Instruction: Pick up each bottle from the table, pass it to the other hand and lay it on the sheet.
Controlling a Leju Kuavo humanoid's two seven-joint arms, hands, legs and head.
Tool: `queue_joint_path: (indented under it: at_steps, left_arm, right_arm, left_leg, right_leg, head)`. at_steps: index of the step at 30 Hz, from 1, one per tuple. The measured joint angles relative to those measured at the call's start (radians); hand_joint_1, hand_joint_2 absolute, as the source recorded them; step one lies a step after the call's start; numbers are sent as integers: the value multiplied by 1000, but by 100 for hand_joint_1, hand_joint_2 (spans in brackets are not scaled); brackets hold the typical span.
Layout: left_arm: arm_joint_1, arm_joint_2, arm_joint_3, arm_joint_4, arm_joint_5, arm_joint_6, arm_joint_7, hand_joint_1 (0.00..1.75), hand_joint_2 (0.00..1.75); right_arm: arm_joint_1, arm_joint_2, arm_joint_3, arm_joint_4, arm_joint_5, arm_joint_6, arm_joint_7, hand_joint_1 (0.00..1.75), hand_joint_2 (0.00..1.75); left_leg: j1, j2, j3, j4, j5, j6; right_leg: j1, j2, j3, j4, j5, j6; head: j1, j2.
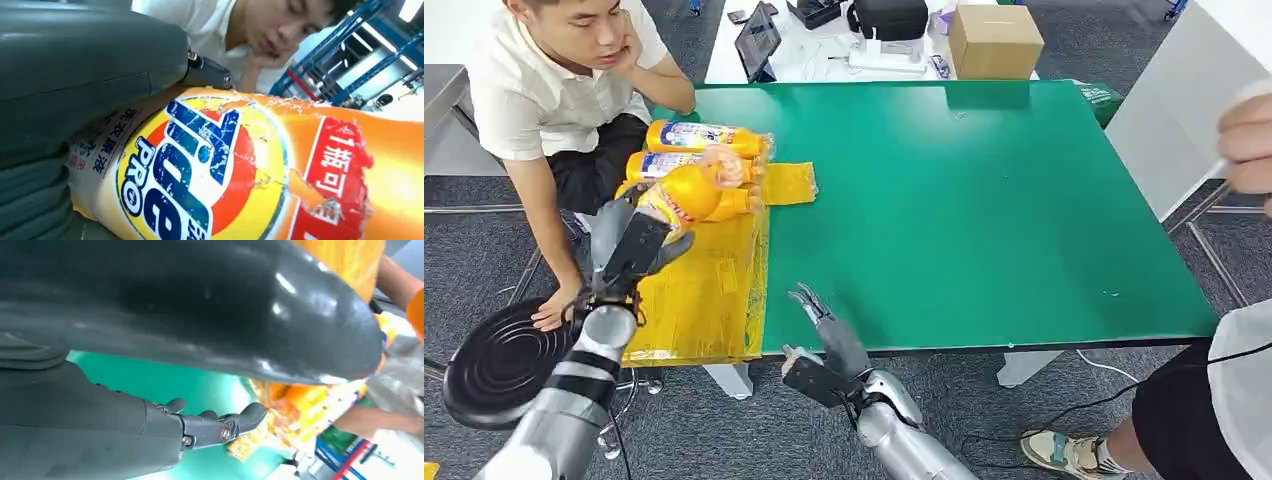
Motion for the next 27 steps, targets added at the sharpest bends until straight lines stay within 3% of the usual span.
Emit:
queue_joint_path:
  at_steps: [10,27]
  left_arm:
    - [-219,-27,-116,367,-391,-123,173,175,175]
    - [-289,-70,-174,609,-417,-219,205,175,175]
  right_arm:
    - [20,13,23,-87,-14,92,-18,0,0]
    - [48,24,59,-137,-47,108,-38,0,0]
  left_leg:
    - [0,0,0,0,0,0]
    - [0,2,-1,0,0,0]
  right_leg:
    - [0,0,0,0,0,0]
    - [0,0,-1,0,0,0]
  head:
    - [0,0]
    - [0,0]
